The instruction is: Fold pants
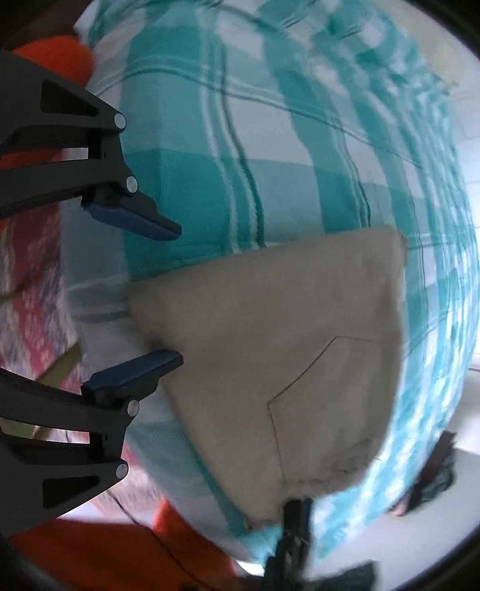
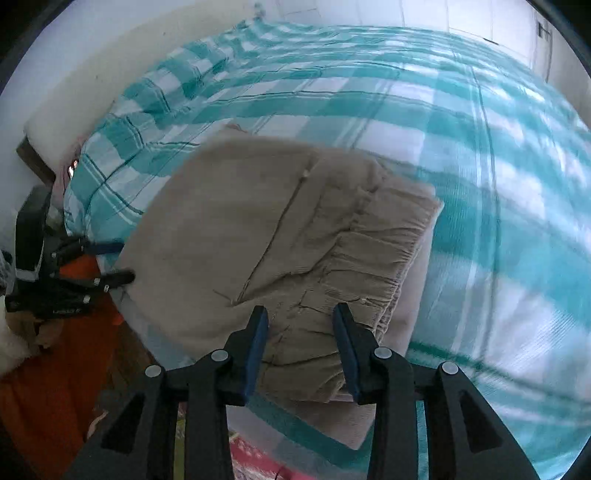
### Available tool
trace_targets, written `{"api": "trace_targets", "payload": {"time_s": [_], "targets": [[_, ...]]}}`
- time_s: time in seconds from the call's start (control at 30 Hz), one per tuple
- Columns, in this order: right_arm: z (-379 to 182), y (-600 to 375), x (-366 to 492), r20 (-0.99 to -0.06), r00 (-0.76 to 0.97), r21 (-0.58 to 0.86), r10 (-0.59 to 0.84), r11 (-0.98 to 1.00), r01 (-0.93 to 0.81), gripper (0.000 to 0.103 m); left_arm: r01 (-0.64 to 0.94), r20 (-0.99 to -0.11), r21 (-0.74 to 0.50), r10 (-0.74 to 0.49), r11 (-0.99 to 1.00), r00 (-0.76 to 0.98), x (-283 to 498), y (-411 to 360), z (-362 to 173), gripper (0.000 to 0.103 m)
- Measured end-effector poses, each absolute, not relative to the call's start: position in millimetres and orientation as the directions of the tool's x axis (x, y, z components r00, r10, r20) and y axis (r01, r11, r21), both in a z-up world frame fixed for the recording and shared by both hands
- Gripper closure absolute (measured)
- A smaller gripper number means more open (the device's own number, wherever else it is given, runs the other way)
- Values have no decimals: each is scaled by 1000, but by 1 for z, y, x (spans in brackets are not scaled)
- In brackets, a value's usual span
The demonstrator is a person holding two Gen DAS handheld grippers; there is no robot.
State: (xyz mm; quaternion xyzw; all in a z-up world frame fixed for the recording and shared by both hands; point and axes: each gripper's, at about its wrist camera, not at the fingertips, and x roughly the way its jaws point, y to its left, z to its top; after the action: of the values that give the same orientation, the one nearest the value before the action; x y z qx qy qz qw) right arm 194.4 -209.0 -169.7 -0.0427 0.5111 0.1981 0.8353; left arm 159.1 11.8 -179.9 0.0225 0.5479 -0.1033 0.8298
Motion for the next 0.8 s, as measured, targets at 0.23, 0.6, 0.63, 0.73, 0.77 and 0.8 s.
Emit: {"api": "trace_targets", "payload": {"time_s": [0.23,0.6,0.63,0.73,0.77,0.8], "targets": [[-167,-219,197,-850,439,179,292,943,-282,66,256,-884,-83,-189,963,427,128,53,-153,14],[-167,-216,197,-843,449,193,297,945,-263,66,265,-885,92,-43,960,464,150,13,-183,16],[-168,-215,197,-844,449,187,293,946,-265,66,267,-888,101,-34,958,459,151,11,-186,17],[-167,-215,197,-844,449,189,294,946,-264,66,247,-880,123,-10,961,475,151,9,-191,17],[-167,-216,196,-842,449,196,300,945,-263,66,223,-881,94,-23,970,472,150,13,-190,17],[-167,-216,197,-840,449,202,304,944,-262,66,201,-883,67,-35,977,467,149,17,-190,17]]}}
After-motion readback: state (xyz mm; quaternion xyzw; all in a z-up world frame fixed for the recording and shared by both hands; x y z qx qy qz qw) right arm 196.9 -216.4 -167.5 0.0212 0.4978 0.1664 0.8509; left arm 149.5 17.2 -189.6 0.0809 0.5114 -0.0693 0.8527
